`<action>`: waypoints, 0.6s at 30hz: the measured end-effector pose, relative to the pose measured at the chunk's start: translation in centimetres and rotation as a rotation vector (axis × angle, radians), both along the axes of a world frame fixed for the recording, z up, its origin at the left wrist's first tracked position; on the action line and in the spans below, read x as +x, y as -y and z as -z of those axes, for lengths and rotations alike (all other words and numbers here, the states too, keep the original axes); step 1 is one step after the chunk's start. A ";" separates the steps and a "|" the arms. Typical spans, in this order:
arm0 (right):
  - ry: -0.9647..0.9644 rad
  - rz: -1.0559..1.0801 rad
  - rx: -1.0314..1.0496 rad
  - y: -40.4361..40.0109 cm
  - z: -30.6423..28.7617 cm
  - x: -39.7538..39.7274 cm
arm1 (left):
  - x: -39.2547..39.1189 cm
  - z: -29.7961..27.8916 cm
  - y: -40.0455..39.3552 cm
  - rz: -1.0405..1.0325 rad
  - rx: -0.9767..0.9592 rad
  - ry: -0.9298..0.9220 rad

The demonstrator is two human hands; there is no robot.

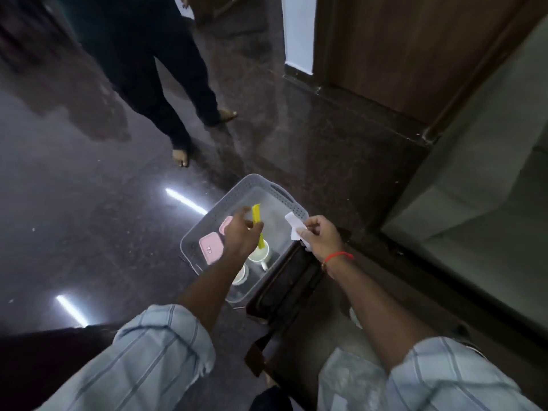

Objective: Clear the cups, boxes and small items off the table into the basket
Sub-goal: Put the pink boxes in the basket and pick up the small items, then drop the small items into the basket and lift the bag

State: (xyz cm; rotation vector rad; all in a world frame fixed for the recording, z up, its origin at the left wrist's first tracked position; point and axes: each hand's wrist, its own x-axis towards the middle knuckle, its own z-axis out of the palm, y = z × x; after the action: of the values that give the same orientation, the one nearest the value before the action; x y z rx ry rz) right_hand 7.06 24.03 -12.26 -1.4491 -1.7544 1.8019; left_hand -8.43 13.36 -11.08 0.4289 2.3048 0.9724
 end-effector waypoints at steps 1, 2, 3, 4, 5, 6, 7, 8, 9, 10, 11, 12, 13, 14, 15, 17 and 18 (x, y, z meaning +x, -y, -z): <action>0.058 -0.016 0.032 -0.3 0.8 -1.2 | -0.9 0.7 -0.4 -0.003 -0.003 0.039; 0.127 -0.049 0.073 -0.5 1.5 -2.4 | -1.8 1.4 -0.7 -0.007 -0.015 0.074; 0.182 -0.089 0.105 -0.7 2.2 -3.4 | -2.5 2.1 -1.1 -0.012 -0.029 0.104; 0.222 -0.125 0.128 -0.8 2.8 -4.2 | -3.1 2.9 -1.4 -0.019 -0.039 0.131; 0.256 -0.157 0.152 -0.8 3.3 -4.9 | -3.6 3.7 -1.7 -0.029 -0.042 0.159; 0.291 -0.181 0.185 -0.8 3.7 -5.6 | -4.0 4.4 -2.1 -0.043 -0.046 0.188; 0.321 -0.198 0.220 -0.8 4.1 -6.3 | -4.4 5.2 -2.4 -0.062 -0.049 0.214; 0.344 -0.211 0.251 -0.9 4.5 -6.9 | -4.8 6.0 -2.8 -0.085 -0.046 0.236; 0.356 -0.221 0.273 -0.9 4.8 -7.6 | -5.2 6.7 -3.2 -0.110 -0.034 0.255; 0.361 -0.233 0.290 -0.9 5.1 -8.2 | -5.5 7.2 -3.7 -0.133 -0.015 0.269; 0.366 -0.248 0.304 -1.0 5.3 -8.6 | -5.9 7.6 -4.0 -0.157 0.001 0.277; 0.380 -0.267 0.318 -1.1 5.5 -9.0 | -6.3 8.0 -4.3 -0.177 0.002 0.277; 0.401 -0.285 0.338 -1.2 5.7 -9.2 | -6.7 8.4 -4.4 -0.188 -0.003 0.267; 0.419 -0.295 0.368 -1.2 5.9 -9.2 | -7.0 8.7 -4.4 -0.190 -0.007 0.248; 0.426 -0.296 0.395 -1.3 6.1 -9.1 | -7.3 8.9 -4.3 -0.184 -0.007 0.224; 0.417 -0.295 0.415 -1.2 6.2 -8.9 | -7.8 9.2 -3.7 -0.138 -0.028 0.141; 0.407 -0.295 0.418 -1.1 6.1 -8.6 | -7.7 9.3 -3.4 -0.098 -0.050 0.077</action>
State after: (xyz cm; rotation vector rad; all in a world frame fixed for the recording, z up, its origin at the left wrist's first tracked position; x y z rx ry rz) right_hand -1.54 25.11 -18.40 -1.5064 -2.4748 1.1863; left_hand -16.16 16.71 -20.35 0.2552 2.2936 0.9589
